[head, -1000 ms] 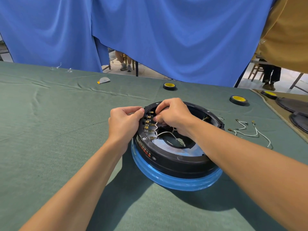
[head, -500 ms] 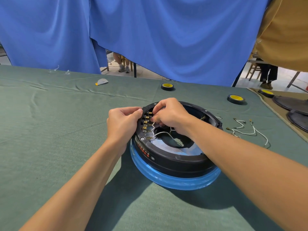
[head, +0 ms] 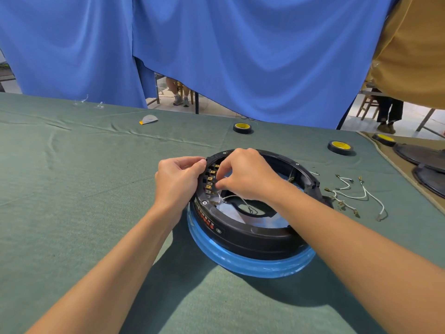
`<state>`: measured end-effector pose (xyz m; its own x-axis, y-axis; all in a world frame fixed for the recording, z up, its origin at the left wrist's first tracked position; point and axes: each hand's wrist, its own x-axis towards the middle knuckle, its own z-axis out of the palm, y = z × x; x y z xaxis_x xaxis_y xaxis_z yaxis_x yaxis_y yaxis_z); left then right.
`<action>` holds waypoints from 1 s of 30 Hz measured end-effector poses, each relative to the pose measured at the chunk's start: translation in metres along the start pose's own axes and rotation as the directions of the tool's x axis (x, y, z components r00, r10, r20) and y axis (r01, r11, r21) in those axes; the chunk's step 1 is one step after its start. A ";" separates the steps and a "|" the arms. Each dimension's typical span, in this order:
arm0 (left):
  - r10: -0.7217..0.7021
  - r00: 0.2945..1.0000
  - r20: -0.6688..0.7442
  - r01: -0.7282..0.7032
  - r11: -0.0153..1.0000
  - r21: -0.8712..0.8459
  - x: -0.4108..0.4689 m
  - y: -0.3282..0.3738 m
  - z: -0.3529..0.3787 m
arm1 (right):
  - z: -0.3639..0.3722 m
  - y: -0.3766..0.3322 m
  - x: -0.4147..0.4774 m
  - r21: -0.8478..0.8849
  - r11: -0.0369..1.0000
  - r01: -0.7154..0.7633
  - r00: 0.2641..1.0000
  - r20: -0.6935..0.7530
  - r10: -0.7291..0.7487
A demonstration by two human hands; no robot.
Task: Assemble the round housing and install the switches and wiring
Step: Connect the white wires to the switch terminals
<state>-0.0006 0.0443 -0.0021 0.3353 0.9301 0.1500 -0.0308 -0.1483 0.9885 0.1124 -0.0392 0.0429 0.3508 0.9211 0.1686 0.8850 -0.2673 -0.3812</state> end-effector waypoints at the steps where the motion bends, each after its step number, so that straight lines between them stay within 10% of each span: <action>1: 0.001 1.000 -0.002 -0.001 1.000 0.000 0.000 0.000 0.000 | 0.001 0.000 0.000 0.038 0.999 -0.020 1.000 0.007 0.020; 30: -0.019 0.997 0.073 0.014 0.997 0.073 -0.004 0.001 -0.001 | 0.004 0.007 0.001 0.159 0.983 -0.089 0.995 0.067 0.079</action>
<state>-0.0033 0.0405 -0.0018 0.4037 0.9057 0.1292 0.0428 -0.1598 0.9862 0.1177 -0.0386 0.0372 0.3984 0.9140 0.0770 0.7905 -0.2995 -0.5342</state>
